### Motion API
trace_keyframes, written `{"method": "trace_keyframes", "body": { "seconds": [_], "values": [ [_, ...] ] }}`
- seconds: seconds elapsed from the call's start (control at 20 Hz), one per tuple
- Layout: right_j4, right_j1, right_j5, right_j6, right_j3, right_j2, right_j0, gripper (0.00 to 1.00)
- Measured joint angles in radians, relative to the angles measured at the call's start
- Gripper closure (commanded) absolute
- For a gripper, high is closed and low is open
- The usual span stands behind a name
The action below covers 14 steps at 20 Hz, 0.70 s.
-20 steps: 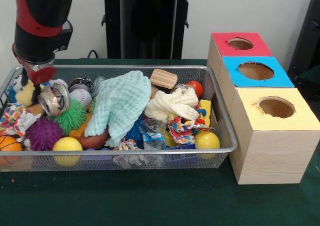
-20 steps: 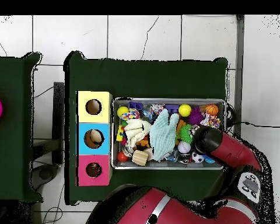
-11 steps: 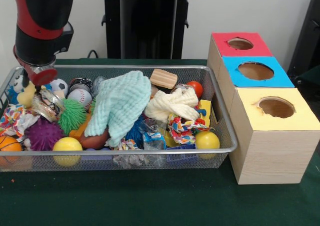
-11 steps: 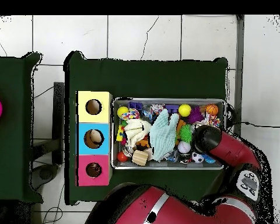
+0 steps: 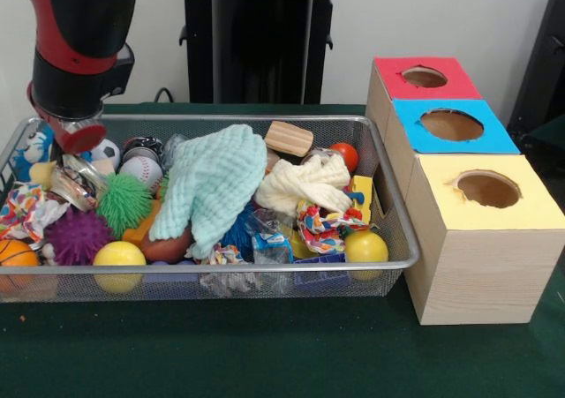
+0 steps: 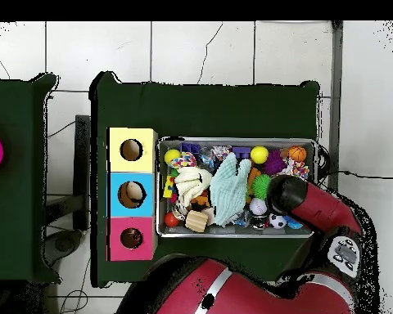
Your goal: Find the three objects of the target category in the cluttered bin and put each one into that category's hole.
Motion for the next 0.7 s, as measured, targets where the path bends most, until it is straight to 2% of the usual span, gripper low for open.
{"method": "trace_keyframes", "body": {
  "seconds": [0.7],
  "values": [
    [-0.013, -0.011, 0.042, 0.000, -0.007, -0.004, 0.022, 1.00]
  ]
}}
